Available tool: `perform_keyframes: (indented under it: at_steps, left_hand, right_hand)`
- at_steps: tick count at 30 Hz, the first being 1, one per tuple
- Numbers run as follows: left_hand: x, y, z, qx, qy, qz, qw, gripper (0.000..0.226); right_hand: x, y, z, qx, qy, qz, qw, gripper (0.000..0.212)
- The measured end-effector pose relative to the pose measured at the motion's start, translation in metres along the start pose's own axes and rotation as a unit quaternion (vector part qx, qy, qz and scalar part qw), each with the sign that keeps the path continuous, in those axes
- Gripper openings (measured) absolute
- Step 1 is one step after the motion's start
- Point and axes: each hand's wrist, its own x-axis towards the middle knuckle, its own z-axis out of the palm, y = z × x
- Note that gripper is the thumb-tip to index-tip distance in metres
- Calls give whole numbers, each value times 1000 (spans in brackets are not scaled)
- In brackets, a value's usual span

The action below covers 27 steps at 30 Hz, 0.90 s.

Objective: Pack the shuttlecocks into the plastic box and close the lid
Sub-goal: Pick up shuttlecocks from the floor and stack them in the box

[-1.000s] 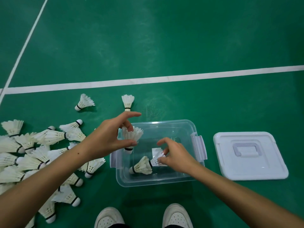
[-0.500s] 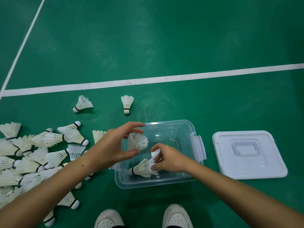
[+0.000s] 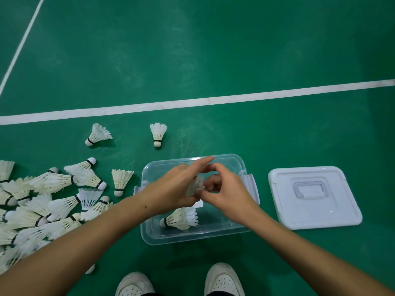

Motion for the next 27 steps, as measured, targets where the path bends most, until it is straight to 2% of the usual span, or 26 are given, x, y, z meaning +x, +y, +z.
perform_keyframes:
  at_steps: [3, 6, 10, 15, 21, 27]
  left_hand:
    - [-2, -8, 10, -51, -17, -29, 998, 106]
    - [-9, -19, 20, -34, -74, -112, 990, 120]
    - [-14, -30, 31, 21, -167, -176, 970, 116]
    - [-5, -39, 49, 38, -206, -219, 953, 107]
    - [-2, -44, 58, 9, -214, -240, 947, 99]
    - [-5, -45, 61, -17, -206, -254, 945, 88]
  right_hand:
    - [-2, 9, -4, -39, 2, 7, 999, 55]
    - [-6, 21, -10, -128, -15, 10, 992, 64]
    - [-9, 29, -8, -234, -53, 11, 971, 72]
    - [1, 35, 3, -287, -78, 43, 954, 72]
    - [10, 43, 14, -196, -146, 129, 961, 81]
    - [20, 53, 29, -151, -196, 187, 951, 92]
